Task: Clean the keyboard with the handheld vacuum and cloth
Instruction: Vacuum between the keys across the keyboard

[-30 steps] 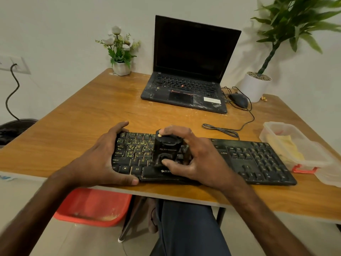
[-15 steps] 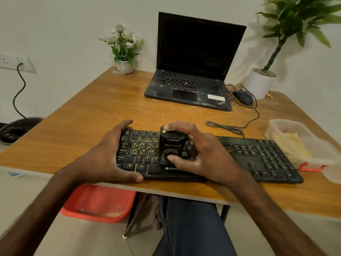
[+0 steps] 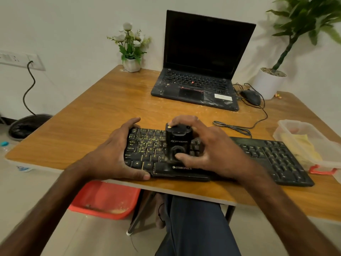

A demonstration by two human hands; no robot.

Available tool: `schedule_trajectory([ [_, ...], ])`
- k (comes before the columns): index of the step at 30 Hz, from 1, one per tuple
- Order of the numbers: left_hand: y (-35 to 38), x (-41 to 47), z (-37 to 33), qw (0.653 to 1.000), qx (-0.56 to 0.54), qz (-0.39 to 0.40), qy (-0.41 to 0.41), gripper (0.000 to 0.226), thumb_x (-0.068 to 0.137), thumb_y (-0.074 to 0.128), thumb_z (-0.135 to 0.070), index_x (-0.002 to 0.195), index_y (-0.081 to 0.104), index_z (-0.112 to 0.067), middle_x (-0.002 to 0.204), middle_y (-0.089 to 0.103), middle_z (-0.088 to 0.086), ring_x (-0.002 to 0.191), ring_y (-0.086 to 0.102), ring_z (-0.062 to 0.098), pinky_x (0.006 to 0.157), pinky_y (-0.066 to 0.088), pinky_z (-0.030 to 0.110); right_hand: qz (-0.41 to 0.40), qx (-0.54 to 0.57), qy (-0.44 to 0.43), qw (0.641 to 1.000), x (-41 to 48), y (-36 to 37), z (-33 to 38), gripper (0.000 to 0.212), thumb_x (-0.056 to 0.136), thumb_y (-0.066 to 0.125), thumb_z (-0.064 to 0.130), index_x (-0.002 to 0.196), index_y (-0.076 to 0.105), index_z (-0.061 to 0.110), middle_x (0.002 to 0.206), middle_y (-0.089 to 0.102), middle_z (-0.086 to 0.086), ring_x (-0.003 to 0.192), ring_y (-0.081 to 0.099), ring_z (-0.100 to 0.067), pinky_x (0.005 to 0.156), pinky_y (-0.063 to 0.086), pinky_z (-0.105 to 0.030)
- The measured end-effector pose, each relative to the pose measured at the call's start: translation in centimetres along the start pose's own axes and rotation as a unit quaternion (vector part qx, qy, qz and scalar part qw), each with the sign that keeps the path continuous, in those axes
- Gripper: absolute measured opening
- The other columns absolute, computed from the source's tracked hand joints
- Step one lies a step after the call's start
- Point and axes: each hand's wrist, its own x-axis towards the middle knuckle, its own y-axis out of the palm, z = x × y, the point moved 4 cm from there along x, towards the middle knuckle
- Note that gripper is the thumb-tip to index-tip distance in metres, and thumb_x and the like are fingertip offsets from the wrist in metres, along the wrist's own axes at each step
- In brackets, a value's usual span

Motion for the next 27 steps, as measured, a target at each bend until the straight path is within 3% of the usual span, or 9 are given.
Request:
schedule_trajectory([
  [5, 0.1, 0.1, 0.0, 1.000, 0.005, 0.002, -0.002, 0.145, 0.038, 0.087, -0.076, 0.151, -0.001, -0.054, 0.150, 0.029, -0.017, 0.137, 0.034, 0.004, 0.118, 0.032, 0.035, 0.046, -0.025, 0.042, 0.998, -0.3, -2.5, -0.8, 0.072, 0.081, 0.079, 0.031, 0.131, 0.032, 0.053, 0.114, 0.064, 0.006, 0.079, 0.069, -0.006, 0.062, 0.060, -0.028],
  [10, 0.1, 0.0, -0.1, 1.000, 0.004, 0.005, -0.008, 0.144, 0.037, 0.086, -0.078, 0.150, -0.002, -0.056, 0.151, 0.028, -0.015, 0.138, 0.034, 0.006, 0.118, 0.033, 0.039, 0.005, 0.020, -0.018, 1.000, 0.7, 0.6, 0.1, 0.067, 0.085, 0.073, 0.035, 0.137, 0.031, 0.042, 0.123, 0.061, -0.001, 0.089, 0.070, -0.020, 0.063, 0.061, -0.032],
  [16, 0.0, 0.0, -0.1, 1.000, 0.010, 0.009, -0.004, 0.145, 0.038, 0.083, -0.078, 0.152, -0.002, -0.052, 0.149, 0.027, -0.020, 0.135, 0.032, 0.001, 0.112, 0.030, 0.027, 0.062, -0.020, 0.041, 0.997, 0.0, -2.7, -0.8, 0.073, 0.081, 0.079, 0.030, 0.130, 0.031, 0.055, 0.114, 0.064, 0.007, 0.076, 0.068, -0.002, 0.062, 0.061, -0.030],
  [22, 0.0, 0.0, -0.1, 1.000, 0.012, 0.010, -0.005, 0.145, 0.038, 0.083, -0.079, 0.152, -0.002, -0.052, 0.147, 0.026, -0.021, 0.134, 0.031, 0.000, 0.111, 0.030, 0.026, 0.036, 0.027, -0.004, 0.999, 0.2, -0.7, -0.1, 0.068, 0.084, 0.076, 0.032, 0.135, 0.033, 0.045, 0.121, 0.061, 0.002, 0.092, 0.070, -0.018, 0.064, 0.062, -0.030],
  [27, 0.0, 0.0, -0.1, 1.000, 0.009, 0.005, -0.004, 0.145, 0.038, 0.084, -0.078, 0.152, -0.001, -0.052, 0.149, 0.027, -0.019, 0.135, 0.032, 0.002, 0.114, 0.031, 0.030, 0.102, -0.117, 0.014, 0.988, 0.9, -2.7, 0.2, 0.075, 0.082, 0.074, 0.039, 0.136, 0.025, 0.055, 0.106, 0.060, 0.015, 0.081, 0.066, -0.005, 0.063, 0.059, -0.025],
])
